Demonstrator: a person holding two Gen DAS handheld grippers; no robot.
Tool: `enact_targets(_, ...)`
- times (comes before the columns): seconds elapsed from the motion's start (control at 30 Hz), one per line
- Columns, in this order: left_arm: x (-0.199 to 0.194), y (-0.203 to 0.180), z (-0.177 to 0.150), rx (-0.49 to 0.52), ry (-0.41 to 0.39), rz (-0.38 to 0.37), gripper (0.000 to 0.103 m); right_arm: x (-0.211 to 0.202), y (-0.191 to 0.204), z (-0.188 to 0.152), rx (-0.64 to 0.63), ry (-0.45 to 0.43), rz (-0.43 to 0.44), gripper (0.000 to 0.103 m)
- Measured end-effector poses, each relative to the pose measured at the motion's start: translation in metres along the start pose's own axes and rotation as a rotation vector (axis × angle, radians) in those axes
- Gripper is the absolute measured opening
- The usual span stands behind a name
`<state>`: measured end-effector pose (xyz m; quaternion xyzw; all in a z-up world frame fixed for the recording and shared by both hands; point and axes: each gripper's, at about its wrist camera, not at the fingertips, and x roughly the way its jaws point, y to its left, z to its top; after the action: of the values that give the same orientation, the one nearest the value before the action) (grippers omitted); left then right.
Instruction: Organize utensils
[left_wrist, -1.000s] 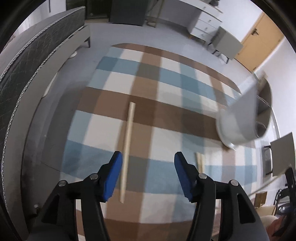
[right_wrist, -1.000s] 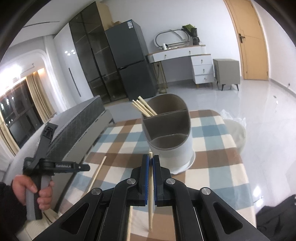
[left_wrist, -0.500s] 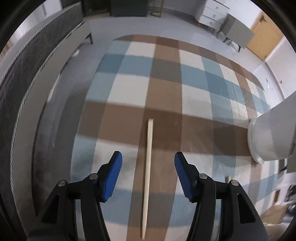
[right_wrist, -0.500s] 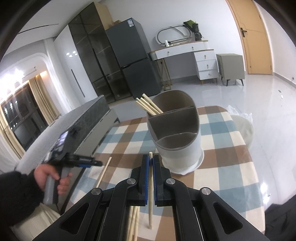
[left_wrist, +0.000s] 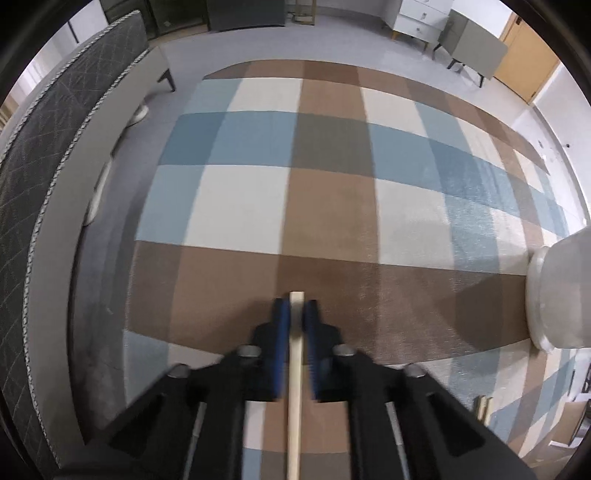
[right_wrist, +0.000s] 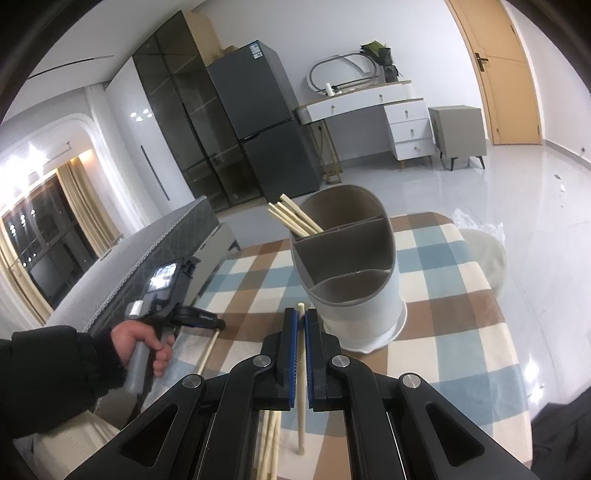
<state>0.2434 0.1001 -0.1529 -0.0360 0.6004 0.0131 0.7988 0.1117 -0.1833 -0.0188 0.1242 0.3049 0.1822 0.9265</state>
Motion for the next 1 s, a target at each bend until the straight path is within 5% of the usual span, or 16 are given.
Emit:
enact_targets(0.13, -0.004, -0.004, -0.003, -0.048, -0.006, -0.046, 0.002, -0.003, 0.002, 0.001, -0.012, -0.012, -0.005, 0.003)
enact_targets(0.73, -0.151, -0.071, -0.092, 0.009, -0.353, -0.269, 0.002, -0.037, 0.025, 0.001, -0.078, -0.106, -0.015, 0.003)
enact_targets(1.0, -0.218, -0.09, -0.082, -0.038, -0.6, -0.377, 0.002, -0.061, 0.019, 0.023, -0.041, -0.161, -0.018, 0.003)
